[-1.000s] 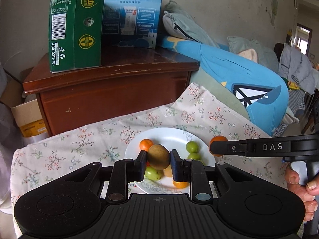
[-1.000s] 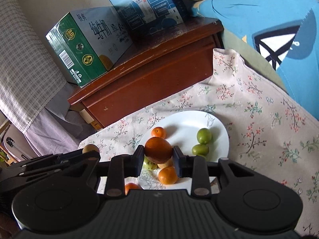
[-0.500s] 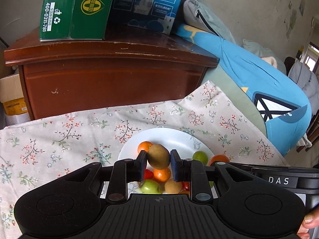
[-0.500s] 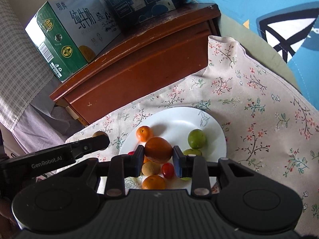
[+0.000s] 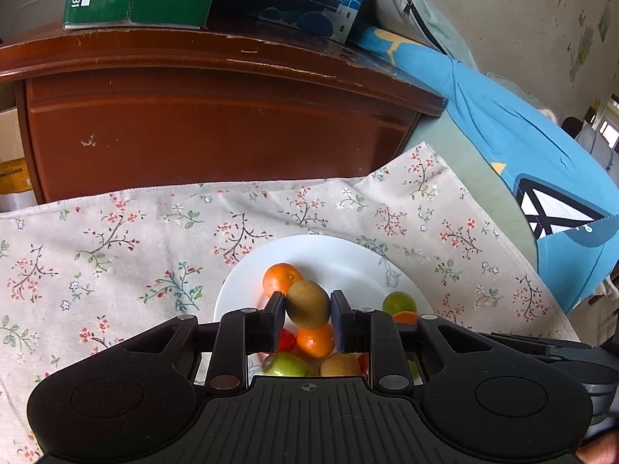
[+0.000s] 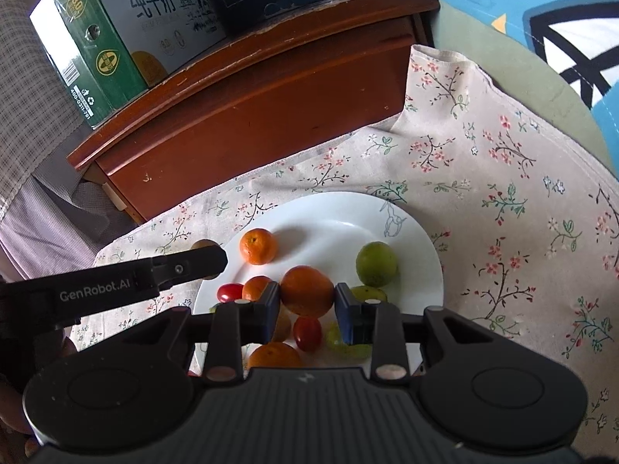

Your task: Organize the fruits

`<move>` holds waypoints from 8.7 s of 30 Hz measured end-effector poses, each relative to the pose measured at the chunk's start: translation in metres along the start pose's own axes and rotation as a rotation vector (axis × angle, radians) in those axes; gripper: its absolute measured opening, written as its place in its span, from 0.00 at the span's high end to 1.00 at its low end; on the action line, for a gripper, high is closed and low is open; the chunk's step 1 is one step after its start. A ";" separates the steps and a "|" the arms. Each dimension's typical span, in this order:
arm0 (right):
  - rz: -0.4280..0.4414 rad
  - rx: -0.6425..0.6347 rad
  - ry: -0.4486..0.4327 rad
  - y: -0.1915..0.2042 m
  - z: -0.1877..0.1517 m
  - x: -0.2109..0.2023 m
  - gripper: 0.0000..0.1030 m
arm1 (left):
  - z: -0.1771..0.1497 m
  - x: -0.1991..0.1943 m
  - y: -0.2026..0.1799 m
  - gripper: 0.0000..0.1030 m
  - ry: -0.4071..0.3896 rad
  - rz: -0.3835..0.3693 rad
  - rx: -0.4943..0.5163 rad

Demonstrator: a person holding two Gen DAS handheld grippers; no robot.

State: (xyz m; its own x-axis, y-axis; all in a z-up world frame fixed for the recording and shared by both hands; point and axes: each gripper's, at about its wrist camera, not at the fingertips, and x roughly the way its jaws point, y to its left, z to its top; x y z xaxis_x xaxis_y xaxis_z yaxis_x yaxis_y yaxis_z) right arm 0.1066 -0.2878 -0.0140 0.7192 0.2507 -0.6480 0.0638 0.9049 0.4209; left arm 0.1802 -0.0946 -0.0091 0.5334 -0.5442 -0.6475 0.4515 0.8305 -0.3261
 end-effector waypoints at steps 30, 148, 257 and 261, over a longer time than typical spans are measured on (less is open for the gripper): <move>0.025 -0.008 -0.001 0.012 -0.007 -0.010 0.63 | 0.009 -0.052 -0.001 0.28 -0.062 0.133 -0.007; 0.026 0.146 -0.152 0.002 -0.029 -0.091 0.75 | -0.038 -0.089 -0.046 0.70 -0.120 0.076 0.176; -0.404 -0.006 0.138 0.031 -0.034 -0.054 0.06 | -0.037 -0.049 -0.032 0.02 0.154 0.402 0.155; -0.429 -0.014 0.143 0.031 -0.035 -0.051 0.05 | -0.037 -0.047 -0.030 0.02 0.153 0.409 0.140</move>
State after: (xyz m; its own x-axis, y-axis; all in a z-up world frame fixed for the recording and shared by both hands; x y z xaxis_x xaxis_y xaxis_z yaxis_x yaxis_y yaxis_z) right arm 0.0478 -0.2603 0.0094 0.5263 -0.1041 -0.8439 0.3255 0.9415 0.0868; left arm 0.1153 -0.0902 0.0056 0.5808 -0.1419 -0.8016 0.3234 0.9439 0.0672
